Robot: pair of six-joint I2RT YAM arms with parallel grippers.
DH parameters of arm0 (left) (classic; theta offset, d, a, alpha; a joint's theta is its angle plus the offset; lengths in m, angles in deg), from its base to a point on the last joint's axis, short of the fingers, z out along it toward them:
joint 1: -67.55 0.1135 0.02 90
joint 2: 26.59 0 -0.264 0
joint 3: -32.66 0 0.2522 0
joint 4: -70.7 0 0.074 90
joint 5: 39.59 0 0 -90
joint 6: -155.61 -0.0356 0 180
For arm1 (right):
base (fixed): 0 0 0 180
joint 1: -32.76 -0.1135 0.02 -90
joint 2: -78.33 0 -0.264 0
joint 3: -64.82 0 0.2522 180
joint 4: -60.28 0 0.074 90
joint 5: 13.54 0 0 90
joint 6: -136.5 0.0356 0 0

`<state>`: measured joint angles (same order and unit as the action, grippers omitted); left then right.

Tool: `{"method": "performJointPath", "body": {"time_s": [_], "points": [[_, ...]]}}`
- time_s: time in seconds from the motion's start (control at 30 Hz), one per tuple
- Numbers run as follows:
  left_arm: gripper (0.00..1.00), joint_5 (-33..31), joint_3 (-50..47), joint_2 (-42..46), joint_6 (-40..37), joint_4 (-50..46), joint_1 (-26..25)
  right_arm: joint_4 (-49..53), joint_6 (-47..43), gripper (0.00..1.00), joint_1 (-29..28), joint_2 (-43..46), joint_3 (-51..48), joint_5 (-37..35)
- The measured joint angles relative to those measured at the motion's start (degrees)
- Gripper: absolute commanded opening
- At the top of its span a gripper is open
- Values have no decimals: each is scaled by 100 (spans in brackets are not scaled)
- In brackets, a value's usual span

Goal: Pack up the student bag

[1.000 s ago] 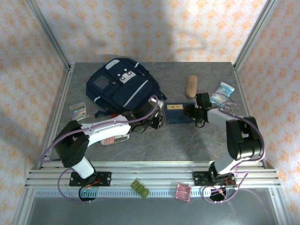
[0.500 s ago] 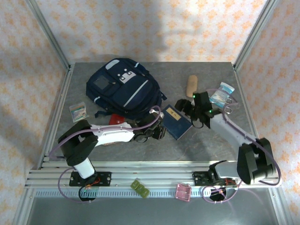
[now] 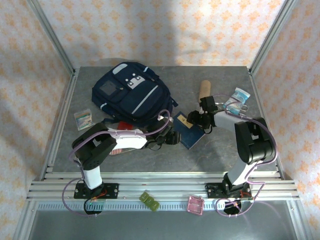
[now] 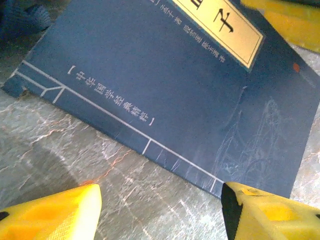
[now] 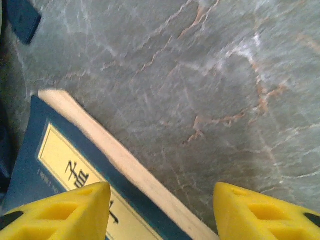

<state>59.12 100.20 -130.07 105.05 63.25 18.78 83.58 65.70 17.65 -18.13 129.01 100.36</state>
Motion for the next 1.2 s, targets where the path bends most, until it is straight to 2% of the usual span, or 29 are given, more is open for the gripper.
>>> {"method": "performJointPath", "body": {"time_s": [0.23, 0.33, 0.47, 0.8, 1.03, 1.1, 1.2], "points": [[65, 304, 125, -262, 116, 291, 170, -138, 2, 29, -57, 610, -813, 358], [64, 339, 304, -378, 125, 116, 195, -48, 98, 18, -59, 883, -1091, 352], [64, 450, 505, -463, 127, -157, 236, 39, 201, 11, -59, 942, -1145, 352], [59, 715, 660, -529, 107, -352, 332, 2, 352, 10, -87, 951, -1191, 291], [44, 929, 654, -525, 103, -343, 444, -262, 518, 10, -87, 1049, -1397, 267], [36, 933, 588, -511, 101, -260, 459, -282, 544, 10, -87, 1049, -1408, 264], [36, 949, 393, -452, 103, 17, 492, -295, 570, 10, -87, 1049, -1419, 260]]}}
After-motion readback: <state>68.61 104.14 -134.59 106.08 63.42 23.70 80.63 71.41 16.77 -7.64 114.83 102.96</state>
